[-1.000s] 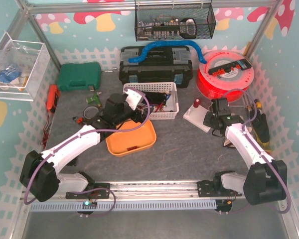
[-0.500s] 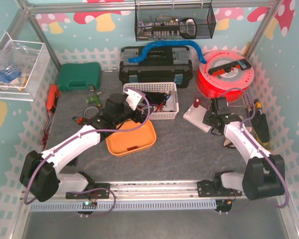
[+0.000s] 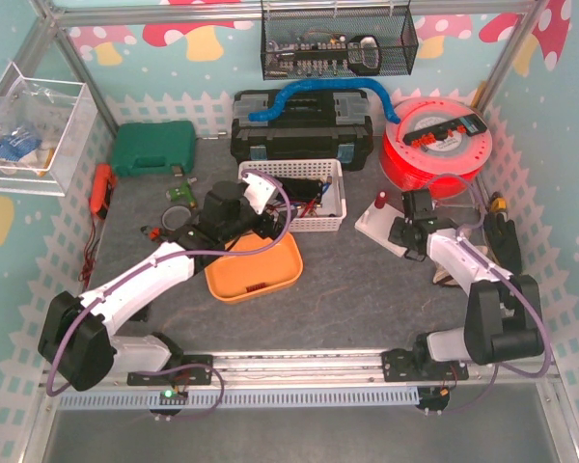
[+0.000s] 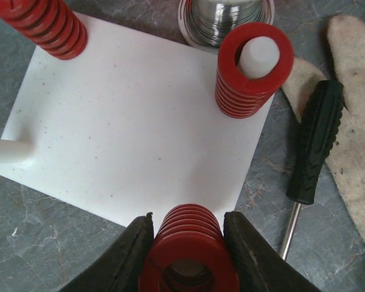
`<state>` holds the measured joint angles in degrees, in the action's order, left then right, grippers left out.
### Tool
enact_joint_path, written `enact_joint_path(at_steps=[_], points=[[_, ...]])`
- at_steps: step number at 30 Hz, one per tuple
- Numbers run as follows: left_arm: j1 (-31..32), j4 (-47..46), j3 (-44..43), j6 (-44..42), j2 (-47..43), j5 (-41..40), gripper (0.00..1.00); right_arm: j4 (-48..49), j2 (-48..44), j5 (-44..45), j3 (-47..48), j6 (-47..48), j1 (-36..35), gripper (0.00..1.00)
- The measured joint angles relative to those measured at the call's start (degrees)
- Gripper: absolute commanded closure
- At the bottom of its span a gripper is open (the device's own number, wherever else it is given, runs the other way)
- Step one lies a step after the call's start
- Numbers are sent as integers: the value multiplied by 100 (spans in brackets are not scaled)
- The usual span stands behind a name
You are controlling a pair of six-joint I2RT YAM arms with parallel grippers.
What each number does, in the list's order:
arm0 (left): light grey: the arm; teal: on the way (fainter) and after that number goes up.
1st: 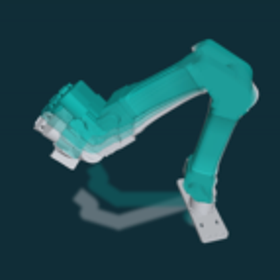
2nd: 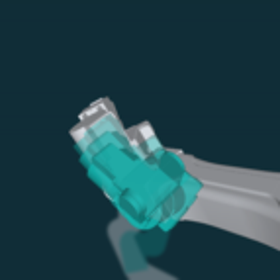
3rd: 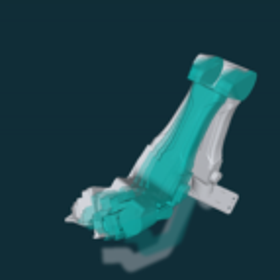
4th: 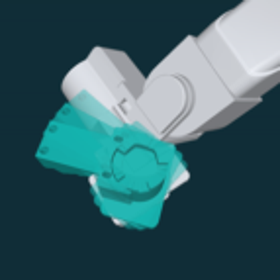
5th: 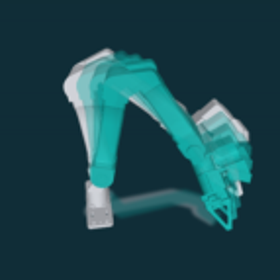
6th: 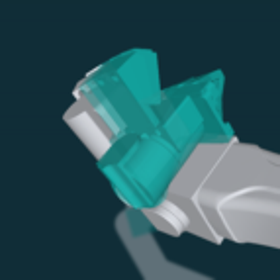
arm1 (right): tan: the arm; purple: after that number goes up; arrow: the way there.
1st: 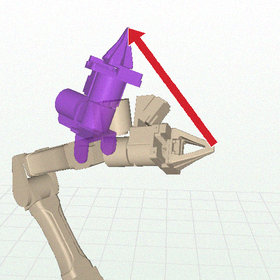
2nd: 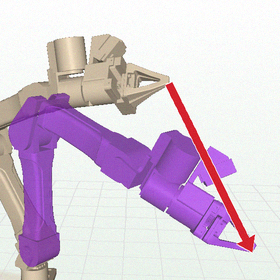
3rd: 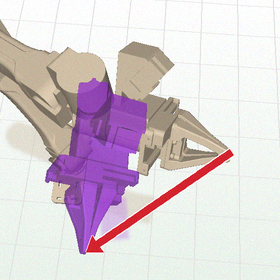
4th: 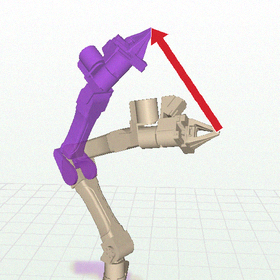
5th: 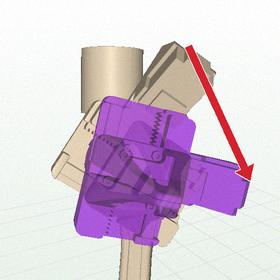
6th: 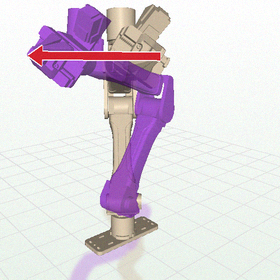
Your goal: Install the large spring
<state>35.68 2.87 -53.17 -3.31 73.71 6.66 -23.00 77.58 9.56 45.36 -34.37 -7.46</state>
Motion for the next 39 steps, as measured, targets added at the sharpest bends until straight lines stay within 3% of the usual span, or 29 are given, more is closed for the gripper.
enact_joint_path(at_steps=[4, 13, 19, 23, 26, 32, 39], points=[[0, 52, 0, -46, 0, -4, 1, 50, 109, -57, -2, -35, 2, 54], [-26, 442, 33, -258, -70, -109, 1, -96, -151, -166, 4, -66, 2, 45], [-68, 1309, 33, -758, -426, -186, 1, -627, -977, -332, 256, -37, 2, 30], [-76, 2096, 22, -1145, -514, -210, 2, -702, -1443, -564, 531, -11, 2, 26], [-98, 2761, -28, -1574, -376, -52, 11, -732, -1558, -750, 540, -2, 2, 23], [-203, 3576, -140, -2177, -129, 238, 33, -828, -1504, -960, 555, 17, 2, 6], [-299, 3967, -177, -2439, 210, 243, 36, -813, -1563, -1113, 581, 50, 2, 1]])
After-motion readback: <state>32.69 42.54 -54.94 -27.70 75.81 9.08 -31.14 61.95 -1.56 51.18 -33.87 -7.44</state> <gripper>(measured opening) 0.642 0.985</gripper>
